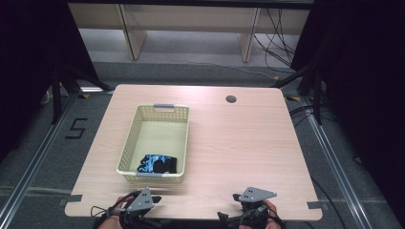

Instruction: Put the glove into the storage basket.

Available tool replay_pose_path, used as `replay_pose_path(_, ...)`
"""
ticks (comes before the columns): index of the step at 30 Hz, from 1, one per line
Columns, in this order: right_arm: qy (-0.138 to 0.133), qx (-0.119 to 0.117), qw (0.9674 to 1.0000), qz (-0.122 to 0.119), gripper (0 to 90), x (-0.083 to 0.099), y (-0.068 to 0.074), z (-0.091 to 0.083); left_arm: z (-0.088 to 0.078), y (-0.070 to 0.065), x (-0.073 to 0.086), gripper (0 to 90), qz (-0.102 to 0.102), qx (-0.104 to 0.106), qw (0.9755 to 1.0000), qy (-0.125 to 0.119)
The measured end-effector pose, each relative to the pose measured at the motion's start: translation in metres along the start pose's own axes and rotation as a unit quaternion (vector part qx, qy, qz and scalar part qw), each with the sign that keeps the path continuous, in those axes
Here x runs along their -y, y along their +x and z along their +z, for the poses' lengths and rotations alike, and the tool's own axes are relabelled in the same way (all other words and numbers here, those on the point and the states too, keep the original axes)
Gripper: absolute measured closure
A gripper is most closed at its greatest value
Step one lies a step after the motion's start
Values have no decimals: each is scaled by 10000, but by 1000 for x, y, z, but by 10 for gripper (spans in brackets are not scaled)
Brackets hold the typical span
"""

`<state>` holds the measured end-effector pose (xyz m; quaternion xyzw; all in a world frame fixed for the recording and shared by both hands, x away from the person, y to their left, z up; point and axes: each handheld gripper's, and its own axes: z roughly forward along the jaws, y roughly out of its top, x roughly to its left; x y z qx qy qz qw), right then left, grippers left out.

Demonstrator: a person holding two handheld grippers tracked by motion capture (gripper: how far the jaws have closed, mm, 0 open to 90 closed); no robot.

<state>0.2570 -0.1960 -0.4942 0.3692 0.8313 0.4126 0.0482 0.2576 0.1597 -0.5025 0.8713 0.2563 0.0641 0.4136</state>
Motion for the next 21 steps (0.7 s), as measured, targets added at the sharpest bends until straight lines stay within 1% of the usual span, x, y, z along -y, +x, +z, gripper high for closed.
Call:
replay_pose_path(1,34,62,10000,32,168,0,1,-1,0,0,0,198,-2,4,10000,1)
replay_pose_path(2,1,99,10000,-7,168,1,1,-1,0,0,0,198,-4,11,10000,-3)
replay_pose_path(3,1,99,10000,-7,168,1,1,-1,0,0,0,198,-4,11,10000,-3)
replay_pose_path(4,21,105,9999,7,168,2,-1,-1,0,0,0,198,-58,9,10000,11)
replay_pose_path(5,3,31,10000,6,168,2,-2,-1,0,0,0,198,-52,9,10000,14)
replay_pose_path(6,56,4,10000,15,168,2,-3,-1,0,0,0,198,-50,9,10000,11)
replay_pose_path(8,89,27,9999,79,168,2,-3,-2,0,0,0,198,-60,16,10000,-7)
replay_pose_path(9,58,36,10000,31,168,2,-3,-2,0,0,0,198,-51,12,10000,7)
replay_pose_path(10,18,158,9999,28,168,2,-2,-1,0,0,0,198,-53,11,10000,4)
replay_pose_path(12,34,135,9999,52,168,2,-1,-1,0,0,0,198,-44,13,10000,-6)
replay_pose_path(13,34,136,9999,-12,168,2,-2,-1,0,0,0,198,-22,21,10000,-13)
replay_pose_path(14,37,132,9999,-9,168,2,-2,-1,0,0,0,198,-22,21,10000,-13)
replay_pose_path(15,40,133,9999,25,168,2,-2,-1,0,-1,0,198,-185,17,9998,-31)
replay_pose_path(16,16,132,9999,57,168,2,-1,-1,0,0,0,198,-181,-4,9998,-40)
replay_pose_path(17,-13,143,9999,-3,168,2,-2,-1,0,0,0,198,-106,-8,9999,-40)
replay_pose_path(21,2,67,10000,-37,168,2,-4,0,-1,1,0,198,-99,-16,9999,-39)
